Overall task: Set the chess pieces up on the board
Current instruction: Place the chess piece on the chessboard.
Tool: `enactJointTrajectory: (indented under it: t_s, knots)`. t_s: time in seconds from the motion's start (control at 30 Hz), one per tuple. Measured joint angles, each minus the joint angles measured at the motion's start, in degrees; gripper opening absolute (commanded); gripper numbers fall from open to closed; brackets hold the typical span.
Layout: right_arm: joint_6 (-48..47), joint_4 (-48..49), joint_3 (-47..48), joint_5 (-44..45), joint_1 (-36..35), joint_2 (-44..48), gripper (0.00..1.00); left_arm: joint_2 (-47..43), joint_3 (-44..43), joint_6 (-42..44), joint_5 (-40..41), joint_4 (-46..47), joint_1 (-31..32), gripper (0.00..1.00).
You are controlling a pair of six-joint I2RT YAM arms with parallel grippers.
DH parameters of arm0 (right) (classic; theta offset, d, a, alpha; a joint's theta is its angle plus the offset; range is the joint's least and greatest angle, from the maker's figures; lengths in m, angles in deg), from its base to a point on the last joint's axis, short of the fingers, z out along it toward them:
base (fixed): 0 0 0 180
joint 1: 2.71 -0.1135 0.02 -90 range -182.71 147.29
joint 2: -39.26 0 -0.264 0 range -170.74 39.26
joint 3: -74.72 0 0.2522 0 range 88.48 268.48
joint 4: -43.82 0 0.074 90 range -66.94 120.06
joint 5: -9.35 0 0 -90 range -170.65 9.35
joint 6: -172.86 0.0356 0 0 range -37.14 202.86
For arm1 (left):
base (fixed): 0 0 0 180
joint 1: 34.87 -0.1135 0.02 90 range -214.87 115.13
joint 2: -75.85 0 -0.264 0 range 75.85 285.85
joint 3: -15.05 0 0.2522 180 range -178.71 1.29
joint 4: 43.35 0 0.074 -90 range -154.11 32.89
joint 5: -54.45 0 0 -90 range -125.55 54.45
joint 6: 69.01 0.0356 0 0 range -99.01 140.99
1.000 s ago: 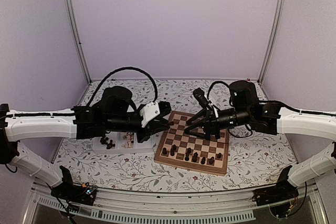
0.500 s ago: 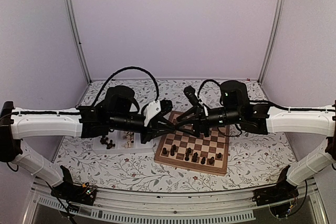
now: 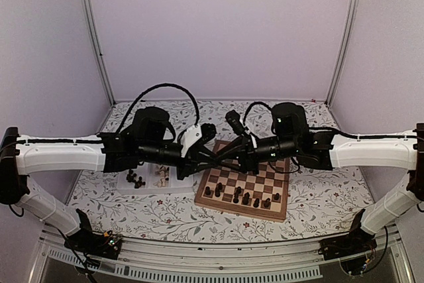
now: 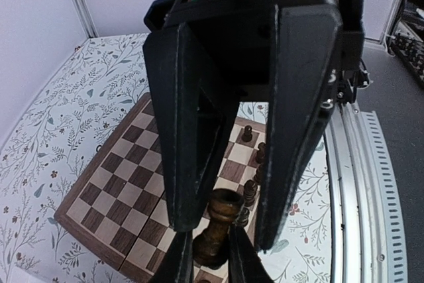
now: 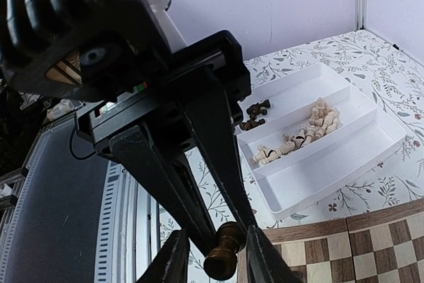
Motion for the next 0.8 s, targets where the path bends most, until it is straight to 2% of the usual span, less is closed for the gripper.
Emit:
enactJointTrajectory:
  t_s: [0.17, 0.23, 0.33, 0.5, 0.63, 0.7, 0.8]
  knots:
    - [-0.07, 0.33, 0.07, 0.22, 0.00, 0.00, 0.12, 0.00, 0.00, -0.92, -1.16, 0.37, -0.68, 0.06]
    - [-0.09, 0.39, 0.09, 0.48, 0.04, 0.00, 0.09, 0.00, 0.00, -1.09, -1.57, 0.28, -0.90, 0.14]
    - [0.07, 0.44, 0.09, 1.16, 0.09, 0.00, 0.06, 0.00, 0.00, -1.79, -1.53, 0.31, -1.03, 0.31]
    - [0.13, -0.35, 0.09, 2.99, 0.20, 0.52, 0.05, 0.00, 0.00, -1.95, 1.03, 0.31, -1.16, 0.42]
    - [0.50, -6.64, 0.11, 7.08, 0.63, 3.67, 0.04, -1.44, 0.66, -0.92, 6.36, 0.33, -1.16, 0.66]
    - [0.87, -10.86, 0.11, 9.35, 0.72, 5.99, 0.04, -3.98, 2.49, -0.37, 9.81, 1.29, -1.29, 0.73]
    - [2.19, -17.70, 0.09, 13.00, 0.87, 9.60, 0.04, -9.05, 6.36, 0.57, 15.52, 3.41, -1.40, 0.77]
